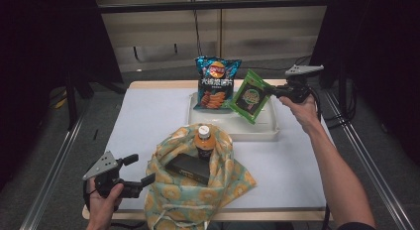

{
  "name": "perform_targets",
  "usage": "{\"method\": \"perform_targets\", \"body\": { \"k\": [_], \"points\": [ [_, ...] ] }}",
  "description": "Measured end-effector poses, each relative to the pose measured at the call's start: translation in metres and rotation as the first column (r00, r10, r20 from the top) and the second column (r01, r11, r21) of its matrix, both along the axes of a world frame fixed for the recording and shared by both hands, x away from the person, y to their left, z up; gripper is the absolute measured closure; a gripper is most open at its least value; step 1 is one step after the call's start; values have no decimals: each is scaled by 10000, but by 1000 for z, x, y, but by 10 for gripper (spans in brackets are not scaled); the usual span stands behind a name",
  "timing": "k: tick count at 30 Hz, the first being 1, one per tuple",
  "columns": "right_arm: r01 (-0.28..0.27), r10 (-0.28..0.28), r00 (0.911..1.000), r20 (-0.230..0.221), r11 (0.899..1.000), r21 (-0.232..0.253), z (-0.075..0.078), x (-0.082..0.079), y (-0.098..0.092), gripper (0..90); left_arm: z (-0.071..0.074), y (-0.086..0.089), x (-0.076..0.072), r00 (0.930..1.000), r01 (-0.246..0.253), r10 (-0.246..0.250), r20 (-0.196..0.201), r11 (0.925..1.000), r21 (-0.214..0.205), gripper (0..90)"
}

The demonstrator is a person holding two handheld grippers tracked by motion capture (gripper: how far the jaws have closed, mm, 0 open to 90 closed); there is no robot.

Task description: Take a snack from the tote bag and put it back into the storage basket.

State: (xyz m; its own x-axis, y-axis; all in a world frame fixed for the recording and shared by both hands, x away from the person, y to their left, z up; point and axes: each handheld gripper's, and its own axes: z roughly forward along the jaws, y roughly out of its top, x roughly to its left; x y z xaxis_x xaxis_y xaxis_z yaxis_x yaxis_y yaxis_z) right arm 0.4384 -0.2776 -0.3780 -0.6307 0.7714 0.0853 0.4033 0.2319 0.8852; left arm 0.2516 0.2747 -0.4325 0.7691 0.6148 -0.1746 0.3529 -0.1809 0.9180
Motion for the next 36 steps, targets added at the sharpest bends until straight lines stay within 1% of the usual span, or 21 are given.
{"method": "perform_targets", "body": {
  "k": [1, 2, 4, 5, 7, 9, 11, 13, 16, 18, 20, 22, 24, 25, 26, 30, 32, 33, 36],
  "points": [
    [124, -125, 9999, -43, 9999, -56, -2, 2, -1, 890, 0, 0, 0, 10000, -82, 82, -6, 10000, 9, 34],
    [189, -189, 9998, -72, 9998, -100, -3, 4, -2, 890, 0, 1, -1, 9997, -247, 248, -45, 9996, 157, 34],
    [313, -316, 9993, -181, 9994, -173, -7, 8, -4, 890, 0, 2, 0, 9999, -137, 137, 13, 9999, 18, 34],
    [328, -331, 9993, -167, 9993, -199, -8, 9, -4, 890, 1, 2, -1, 9997, -251, 251, -1, 9996, 89, 34],
    [408, -415, 9988, -248, 9988, -283, -11, 11, -5, 889, 1, 2, -1, 9997, -226, 225, 28, 9996, 143, 34],
    [428, -440, 9986, -300, 9983, -400, -13, 12, -5, 889, 0, 1, -1, 9996, -278, 278, -29, 9995, 160, 34],
    [480, -493, 9982, -331, 9981, -379, -14, 15, -6, 889, -1, 1, 0, 9998, -195, 195, -5, 9996, 182, 34],
    [476, -496, 9979, -426, 9977, -472, -16, 17, -7, 888, -1, 1, 0, 9998, -193, 194, -17, 9996, 197, 34],
    [449, -487, 9976, -501, 9962, -741, -14, 23, -6, 888, 0, 0, -1, 9996, -269, 269, -18, 9993, 274, 34],
    [485, -522, 9975, -474, 9958, -778, -14, 26, -6, 888, 0, 1, -1, 9998, -187, 188, -11, 9996, 206, 34],
    [473, -534, 9964, -659, 9947, -914, -17, 30, -6, 887, 0, 1, 0, 9998, -187, 187, -7, 9996, 220, 34],
    [485, -570, 9956, -749, 9926, -1114, -21, 34, -6, 886, -1, 1, 0, 9999, -161, 161, -7, 9996, 232, 34],
    [546, -639, 9947, -804, 9921, -1128, -22, 37, -6, 886, 0, 2, 0, 9997, -223, 222, 27, 9994, 262, 34],
    [576, -668, 9944, -816, 9922, -1106, -22, 38, -6, 886, -1, 2, 1, 10000, -76, 75, 20, 9998, 170, 34],
    [624, -713, 9945, -770, 9917, -1123, -22, 40, -5, 885, -1, 2, 1, 9999, -105, 105, 6, 9999, 117, 34],
    [619, -725, 9941, -813, 9901, -1262, -24, 43, -4, 882, -1, 2, 0, 9999, -100, 100, 32, 9998, 146, 34],
    [681, -799, 9930, -867, 9891, -1306, -26, 45, -4, 881, 0, 2, 0, 9999, -164, 164, 29, 9996, 244, 34],
    [685, -796, 9931, -863, 9898, -1250, -28, 46, -5, 881, 0, 2, 0, 9998, -182, 180, 46, 9995, 264, 34],
    [675, -790, 9930, -875, 9895, -1276, -29, 49, -6, 879, 0, 2, 0, 9998, -185, 184, 42, 9995, 262, 34]
  ]
}}
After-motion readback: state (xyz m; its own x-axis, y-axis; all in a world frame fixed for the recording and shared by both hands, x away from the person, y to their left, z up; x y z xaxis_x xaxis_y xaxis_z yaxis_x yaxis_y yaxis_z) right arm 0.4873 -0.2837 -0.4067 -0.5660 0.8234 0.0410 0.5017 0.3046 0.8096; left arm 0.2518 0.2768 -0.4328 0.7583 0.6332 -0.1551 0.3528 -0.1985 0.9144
